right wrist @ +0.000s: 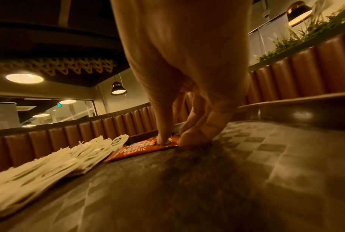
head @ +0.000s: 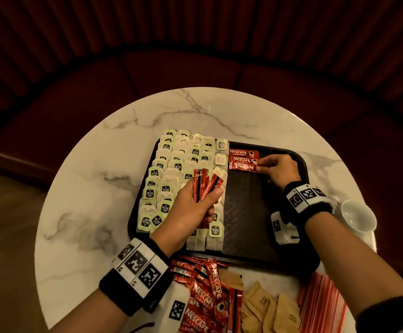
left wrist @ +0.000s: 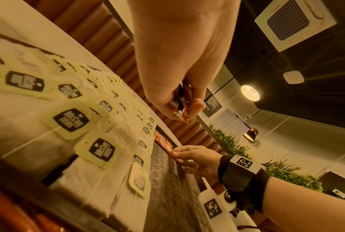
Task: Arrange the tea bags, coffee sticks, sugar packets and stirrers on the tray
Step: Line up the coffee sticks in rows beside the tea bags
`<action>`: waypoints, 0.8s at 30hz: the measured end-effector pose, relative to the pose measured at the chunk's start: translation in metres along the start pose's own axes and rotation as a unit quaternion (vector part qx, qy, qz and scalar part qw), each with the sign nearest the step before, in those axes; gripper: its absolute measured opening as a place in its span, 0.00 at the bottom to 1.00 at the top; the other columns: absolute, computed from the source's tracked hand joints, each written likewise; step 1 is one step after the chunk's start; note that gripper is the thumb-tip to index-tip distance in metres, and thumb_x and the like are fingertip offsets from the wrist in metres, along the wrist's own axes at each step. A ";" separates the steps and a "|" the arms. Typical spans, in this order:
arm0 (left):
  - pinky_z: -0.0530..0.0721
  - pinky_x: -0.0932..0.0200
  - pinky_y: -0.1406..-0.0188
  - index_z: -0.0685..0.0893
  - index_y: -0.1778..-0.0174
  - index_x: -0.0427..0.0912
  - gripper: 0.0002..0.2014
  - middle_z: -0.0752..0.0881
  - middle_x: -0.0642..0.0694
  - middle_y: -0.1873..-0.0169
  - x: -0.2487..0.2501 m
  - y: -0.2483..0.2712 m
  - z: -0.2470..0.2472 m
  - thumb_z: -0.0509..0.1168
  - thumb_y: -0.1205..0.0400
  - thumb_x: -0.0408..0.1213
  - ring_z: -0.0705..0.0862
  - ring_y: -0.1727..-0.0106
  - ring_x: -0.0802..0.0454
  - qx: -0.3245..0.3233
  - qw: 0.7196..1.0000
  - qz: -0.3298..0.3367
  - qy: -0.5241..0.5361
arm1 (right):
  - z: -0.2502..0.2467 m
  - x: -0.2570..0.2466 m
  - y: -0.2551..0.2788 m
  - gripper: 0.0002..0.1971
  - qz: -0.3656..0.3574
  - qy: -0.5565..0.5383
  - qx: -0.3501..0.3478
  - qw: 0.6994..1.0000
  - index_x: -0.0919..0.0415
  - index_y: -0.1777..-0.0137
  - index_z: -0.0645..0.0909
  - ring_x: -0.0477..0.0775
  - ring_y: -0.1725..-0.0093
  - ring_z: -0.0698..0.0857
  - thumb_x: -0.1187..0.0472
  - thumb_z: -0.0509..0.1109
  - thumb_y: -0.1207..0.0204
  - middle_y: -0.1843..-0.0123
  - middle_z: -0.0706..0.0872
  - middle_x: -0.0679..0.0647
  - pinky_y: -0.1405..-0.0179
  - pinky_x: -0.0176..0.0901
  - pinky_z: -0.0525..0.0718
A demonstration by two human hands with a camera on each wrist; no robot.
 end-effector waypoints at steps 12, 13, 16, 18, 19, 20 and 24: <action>0.80 0.63 0.73 0.80 0.44 0.43 0.10 0.83 0.50 0.67 0.004 -0.001 -0.001 0.69 0.18 0.42 0.79 0.72 0.58 0.005 1.000 -0.003 0.013 | -0.002 -0.002 -0.002 0.09 0.011 -0.029 0.003 1.000 0.56 0.49 0.87 0.51 0.50 0.87 0.63 0.80 0.28 0.46 0.88 0.53 0.63 0.36 0.84; 0.80 0.63 0.73 0.80 0.44 0.43 0.10 0.83 0.50 0.68 0.004 -0.001 -0.001 0.69 0.18 0.42 0.79 0.72 0.58 0.006 1.000 -0.004 0.016 | -0.002 -0.002 -0.002 0.09 0.010 -0.032 0.001 0.999 0.55 0.49 0.87 0.51 0.50 0.87 0.63 0.80 0.28 0.45 0.88 0.53 0.62 0.37 0.85; 0.80 0.63 0.73 0.80 0.45 0.43 0.10 0.83 0.51 0.68 0.006 0.001 0.001 0.69 0.18 0.42 0.80 0.72 0.58 0.005 1.000 -0.005 0.016 | -0.001 -0.001 -0.001 0.09 0.012 -0.036 -0.013 0.999 0.54 0.49 0.85 0.53 0.47 0.87 0.64 0.79 0.27 0.42 0.87 0.54 0.59 0.38 0.85; 0.80 0.63 0.73 0.80 0.45 0.43 0.10 0.83 0.51 0.68 0.007 0.001 0.002 0.68 0.18 0.42 0.80 0.72 0.58 0.005 1.000 -0.006 0.014 | -0.001 -0.001 0.000 0.09 0.016 -0.038 -0.013 0.999 0.54 0.49 0.85 0.53 0.47 0.87 0.64 0.79 0.26 0.41 0.87 0.55 0.59 0.38 0.85; 0.80 0.63 0.72 0.80 0.44 0.43 0.10 0.83 0.50 0.68 0.008 0.002 0.002 0.68 0.18 0.42 0.80 0.72 0.58 0.005 1.000 -0.007 0.014 | -0.002 -0.001 0.000 0.10 0.018 -0.039 -0.012 0.999 0.55 0.48 0.86 0.53 0.47 0.87 0.64 0.79 0.27 0.41 0.87 0.55 0.59 0.38 0.86; 0.80 0.63 0.72 0.80 0.44 0.43 0.10 0.83 0.50 0.67 0.009 0.002 0.002 0.68 0.17 0.42 0.80 0.71 0.57 0.004 1.000 -0.008 0.016 | -0.004 -0.001 0.001 0.10 0.020 -0.041 -0.011 0.999 0.55 0.47 0.86 0.52 0.47 0.87 0.64 0.78 0.26 0.41 0.87 0.56 0.57 0.40 0.87; 0.80 0.61 0.73 0.80 0.44 0.41 0.11 0.83 0.47 0.66 0.014 0.004 0.004 0.65 0.15 0.44 0.79 0.71 0.56 0.002 0.997 -0.033 0.072 | -0.014 -0.015 0.018 0.12 0.002 -0.034 0.017 0.999 0.55 0.42 0.85 0.53 0.48 0.88 0.62 0.77 0.24 0.42 0.88 0.54 0.58 0.41 0.86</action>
Point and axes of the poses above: each hand's wrist, its own y-axis away from the middle knuckle, its own z-axis out of the palm, x = y × z, the point moved 4 cm from there along -y, towards the middle knuckle
